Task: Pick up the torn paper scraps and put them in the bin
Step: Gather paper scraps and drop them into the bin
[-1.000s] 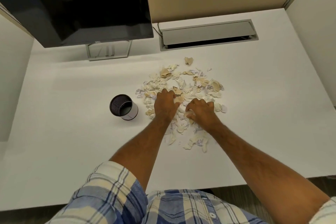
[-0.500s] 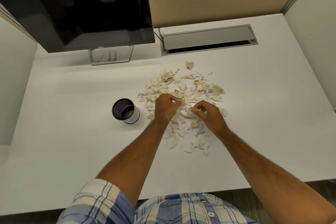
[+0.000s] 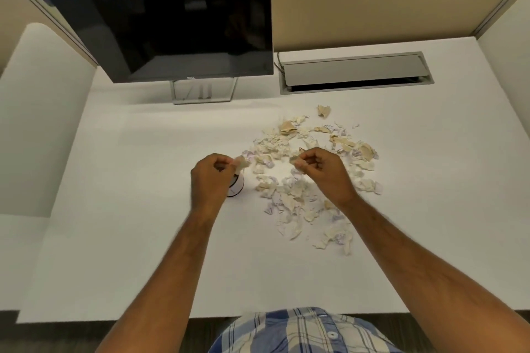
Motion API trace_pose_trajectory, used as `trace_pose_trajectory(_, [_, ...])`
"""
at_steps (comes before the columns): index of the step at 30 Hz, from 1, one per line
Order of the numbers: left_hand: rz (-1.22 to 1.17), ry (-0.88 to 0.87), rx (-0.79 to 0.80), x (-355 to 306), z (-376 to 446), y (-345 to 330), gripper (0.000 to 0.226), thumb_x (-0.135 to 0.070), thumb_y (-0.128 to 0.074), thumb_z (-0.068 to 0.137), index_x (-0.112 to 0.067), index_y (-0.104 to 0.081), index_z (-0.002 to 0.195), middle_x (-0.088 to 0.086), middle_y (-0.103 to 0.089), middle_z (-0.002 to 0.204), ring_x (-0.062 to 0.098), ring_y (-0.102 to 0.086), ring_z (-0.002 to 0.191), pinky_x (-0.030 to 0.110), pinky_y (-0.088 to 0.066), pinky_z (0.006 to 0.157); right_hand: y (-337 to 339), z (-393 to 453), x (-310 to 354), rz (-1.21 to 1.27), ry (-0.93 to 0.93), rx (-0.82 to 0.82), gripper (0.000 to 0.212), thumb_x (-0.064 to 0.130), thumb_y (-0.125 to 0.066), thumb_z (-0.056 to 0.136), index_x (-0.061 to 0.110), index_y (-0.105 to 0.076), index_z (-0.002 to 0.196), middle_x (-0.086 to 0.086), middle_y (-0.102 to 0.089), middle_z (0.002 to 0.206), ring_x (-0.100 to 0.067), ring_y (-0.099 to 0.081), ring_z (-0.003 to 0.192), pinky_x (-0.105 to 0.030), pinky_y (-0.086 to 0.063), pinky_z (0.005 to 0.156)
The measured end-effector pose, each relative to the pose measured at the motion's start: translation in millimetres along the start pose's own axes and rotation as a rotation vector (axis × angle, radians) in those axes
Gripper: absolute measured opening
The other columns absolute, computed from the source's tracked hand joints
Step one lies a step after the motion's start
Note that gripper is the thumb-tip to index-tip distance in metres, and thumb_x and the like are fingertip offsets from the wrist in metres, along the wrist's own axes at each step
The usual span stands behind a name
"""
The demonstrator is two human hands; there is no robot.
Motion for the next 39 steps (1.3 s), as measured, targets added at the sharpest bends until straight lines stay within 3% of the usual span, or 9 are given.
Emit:
trace_pose_trajectory(4, [0.096,-0.046,-0.065,12.1,7.2,35.2,0.017,-0.042,-0.08,0.081,-0.026,-0.072,0.08,-0.015,-0.072,0.082,-0.002,-0.066,0.081,0.018,-0.046,0.065,-44.8,11.7,23.1,-0.007,0.037,0.081,0.009,0.02,-0.076,0.09,0.016,-0.073,0.098,0.005,-0.076,0.089,-0.017,-0.071,0.082,-0.035,-0.061,0.076])
trace_pose_trajectory(10, [0.129,-0.072,-0.028,31.0,16.3,34.2,0.01,-0.034,-0.078,0.082,-0.029,-0.074,0.09,-0.02,-0.072,0.082,0.011,-0.065,0.092,0.032,-0.055,0.079,-114.4,27.5,41.3,-0.04,0.065,0.164,0.016,0.029,-0.077,0.09,0.015,-0.072,0.096,0.001,-0.075,0.086,-0.015,-0.071,0.078,-0.031,-0.058,0.073])
trace_pose_trajectory(15, [0.091,-0.092,-0.041,28.1,16.2,36.7,0.005,-0.028,-0.071,0.089,-0.027,-0.073,0.094,-0.015,-0.071,0.088,-0.002,-0.062,0.081,0.025,-0.052,0.077,-149.3,34.8,38.4,-0.257,0.11,0.235,0.018,0.03,-0.072,0.093,0.018,-0.074,0.106,0.007,-0.074,0.097,-0.01,-0.067,0.08,-0.025,-0.056,0.073])
trace_pose_trajectory(19, [0.072,-0.11,-0.068,25.0,22.8,37.1,0.006,-0.025,-0.069,0.09,-0.029,-0.072,0.093,-0.015,-0.069,0.09,0.0,-0.062,0.088,0.026,-0.051,0.081,-128.6,40.9,26.2,-0.261,0.087,0.155,0.016,0.021,-0.072,0.092,0.014,-0.075,0.107,0.004,-0.072,0.102,-0.011,-0.068,0.078,-0.023,-0.057,0.071])
trace_pose_trajectory(24, [0.117,-0.197,-0.005,6.0,38.9,11.2,0.007,-0.024,-0.068,0.09,-0.031,-0.071,0.091,-0.018,-0.067,0.09,0.015,-0.063,0.098,0.034,-0.054,0.083,-71.1,39.2,1.9,-0.272,0.024,0.055,0.012,0.017,-0.073,0.092,0.012,-0.075,0.102,0.005,-0.071,0.097,0.007,-0.06,0.078,-0.009,-0.048,0.068])
trace_pose_trajectory(29, [0.194,-0.317,0.107,-29.9,57.7,-39.7,0.004,-0.026,-0.071,0.09,-0.03,-0.07,0.092,-0.019,-0.067,0.091,0.014,-0.061,0.098,0.038,-0.054,0.085,-10.3,47.6,-28.7,-0.318,-0.063,-0.049,0.011,0.022,-0.073,0.092,0.015,-0.075,0.101,0.005,-0.072,0.096,-0.004,-0.063,0.081,-0.01,-0.049,0.069])
trace_pose_trajectory(33, [0.231,-0.378,0.181,-62.9,72.5,-85.6,0.001,-0.028,-0.071,0.09,-0.028,-0.07,0.091,-0.017,-0.068,0.091,0.013,-0.061,0.094,0.037,-0.054,0.085,13.6,55.0,-48.4,-0.375,-0.112,-0.075,0.018,0.023,-0.075,0.088,0.013,-0.074,0.103,0.003,-0.07,0.097,-0.006,-0.064,0.083,-0.021,-0.051,0.072])
trace_pose_trajectory(37, [0.301,-0.412,0.252,-86.2,84.7,-129.0,0.003,-0.025,-0.073,0.089,-0.023,-0.074,0.091,-0.01,-0.071,0.096,0.015,-0.063,0.096,0.038,-0.056,0.085,14.6,61.1,-61.0,-0.485,-0.113,-0.031,0.031,0.022,-0.084,0.082,0.014,-0.072,0.109,0.002,-0.063,0.102,0.001,-0.057,0.078,-0.009,-0.045,0.067])
trace_pose_trajectory(39, [0.39,-0.427,0.29,-90.7,87.4,-149.6,0.006,-0.024,-0.073,0.089,-0.022,-0.075,0.094,-0.006,-0.072,0.104,0.016,-0.061,0.104,0.036,-0.054,0.09,12.0,62.8,-66.5,-0.505,-0.093,-0.002,0.036,0.019,-0.087,0.078,0.014,-0.071,0.11,0.0,-0.062,0.106,-0.007,-0.058,0.084,-0.018,-0.051,0.075])
Point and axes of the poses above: each hand's wrist, its own z-axis towards the middle knuckle, its own y-axis out of the back of the hand, x = y × z, the point moved 10 cm from there along z, towards the middle knuckle
